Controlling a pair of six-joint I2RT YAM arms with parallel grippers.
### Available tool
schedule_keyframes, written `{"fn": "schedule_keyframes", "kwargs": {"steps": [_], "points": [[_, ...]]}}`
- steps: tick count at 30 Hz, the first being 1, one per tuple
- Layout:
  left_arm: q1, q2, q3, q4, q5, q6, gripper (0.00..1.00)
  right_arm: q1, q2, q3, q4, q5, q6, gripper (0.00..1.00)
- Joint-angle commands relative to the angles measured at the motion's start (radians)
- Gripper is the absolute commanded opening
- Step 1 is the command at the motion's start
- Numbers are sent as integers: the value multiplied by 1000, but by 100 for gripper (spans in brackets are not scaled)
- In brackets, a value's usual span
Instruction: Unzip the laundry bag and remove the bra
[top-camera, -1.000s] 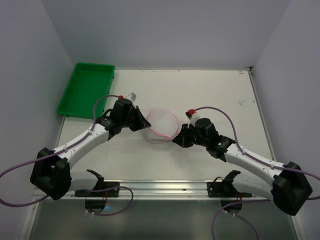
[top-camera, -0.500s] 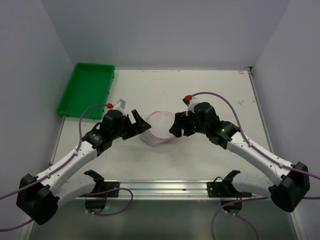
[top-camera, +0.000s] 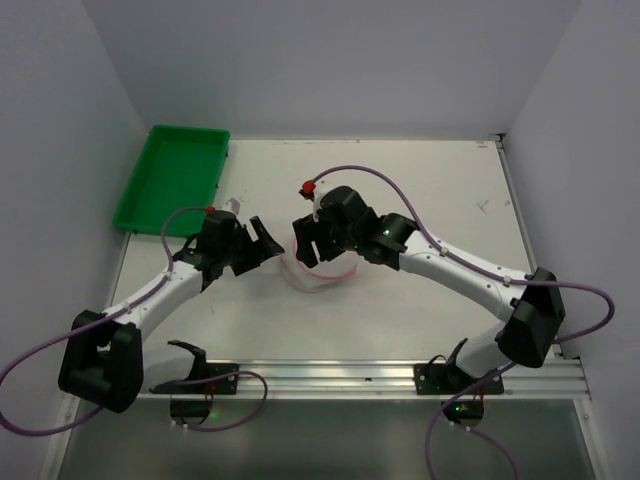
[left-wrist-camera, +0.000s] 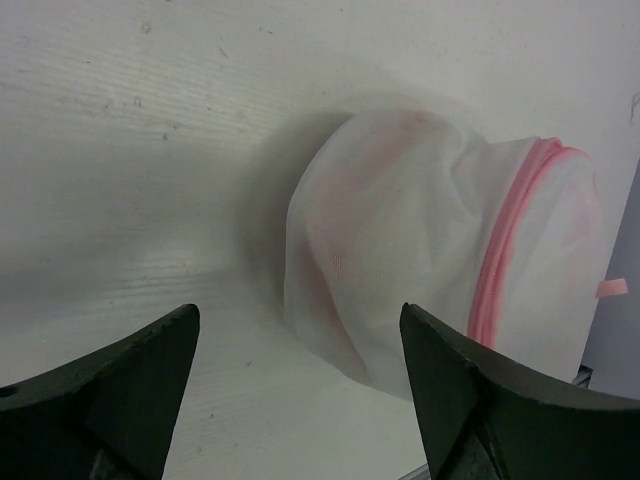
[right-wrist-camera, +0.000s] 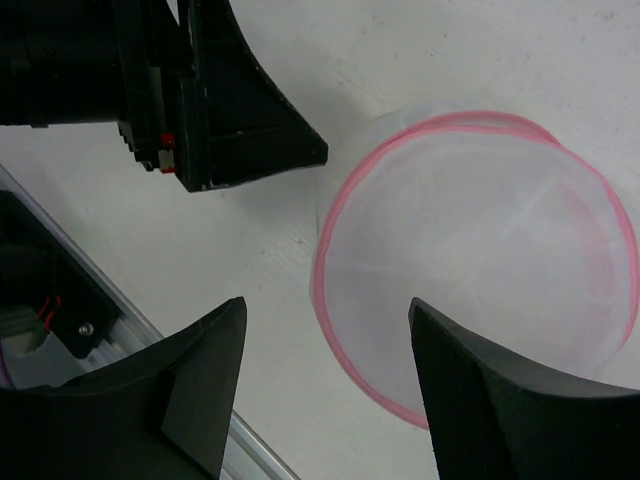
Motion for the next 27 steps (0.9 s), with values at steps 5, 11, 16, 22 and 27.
{"fn": "schedule_keyframes", "kwargs": {"steps": [5, 11, 16, 22, 27], "points": [[6, 143, -4, 241, 139, 38, 78, 38, 148, 139, -56, 163, 65, 68], [5, 218, -23, 318, 209, 21, 67, 41, 236, 172, -50, 189, 92, 64], [5, 230, -58, 366, 256, -16, 58, 41, 274, 200, -48, 208, 89, 61], [3, 217, -84, 383, 242, -30, 35, 40, 317, 211, -48, 197, 99, 59], [3, 207, -103, 392, 244, -38, 20, 43, 314, 208, -48, 178, 99, 58]]}}
